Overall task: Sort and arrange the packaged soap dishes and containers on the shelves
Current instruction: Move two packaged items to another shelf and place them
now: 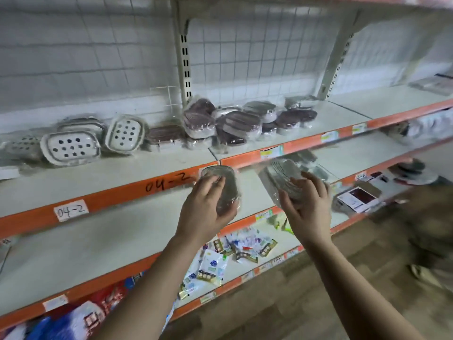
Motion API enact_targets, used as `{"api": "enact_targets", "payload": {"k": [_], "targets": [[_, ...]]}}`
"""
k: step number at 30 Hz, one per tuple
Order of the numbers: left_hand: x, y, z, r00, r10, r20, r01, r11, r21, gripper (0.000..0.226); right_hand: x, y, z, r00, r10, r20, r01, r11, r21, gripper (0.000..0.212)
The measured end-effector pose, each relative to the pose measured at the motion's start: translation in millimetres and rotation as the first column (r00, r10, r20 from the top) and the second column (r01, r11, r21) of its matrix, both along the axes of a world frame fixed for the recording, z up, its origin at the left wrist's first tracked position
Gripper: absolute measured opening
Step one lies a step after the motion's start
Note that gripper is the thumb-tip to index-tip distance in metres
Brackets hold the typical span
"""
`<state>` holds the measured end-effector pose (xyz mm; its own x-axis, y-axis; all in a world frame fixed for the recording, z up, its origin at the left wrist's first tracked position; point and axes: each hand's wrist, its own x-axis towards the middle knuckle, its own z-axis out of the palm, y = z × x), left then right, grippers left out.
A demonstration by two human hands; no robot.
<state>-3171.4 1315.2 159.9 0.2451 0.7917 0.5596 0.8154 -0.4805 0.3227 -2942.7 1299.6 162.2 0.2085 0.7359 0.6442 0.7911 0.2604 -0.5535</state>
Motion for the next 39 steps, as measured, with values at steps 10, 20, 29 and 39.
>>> {"api": "enact_targets", "payload": {"k": [10, 20, 29, 39], "targets": [[119, 38, -34, 0.996, -0.061, -0.061, 0.057, 0.996, -0.065, 0.066, 121, 31, -36, 1.000, -0.016, 0.016, 0.017, 0.995, -0.102, 0.032], [236, 133, -60, 0.993, -0.106, -0.042, 0.103, 0.992, -0.074, 0.066, 226, 118, -49, 0.997, -0.020, 0.078, 0.035, 0.980, -0.196, 0.032], [302, 195, -78, 0.993, -0.099, -0.068, 0.089, 0.987, -0.132, 0.067, 287, 192, -65, 0.999, 0.036, 0.016, -0.031, 0.964, -0.264, 0.036], [403, 234, -108, 0.992, 0.033, -0.120, -0.054, 0.984, -0.169, 0.067, 399, 265, -104, 0.972, 0.217, 0.087, -0.175, 0.923, -0.343, 0.035]]}}
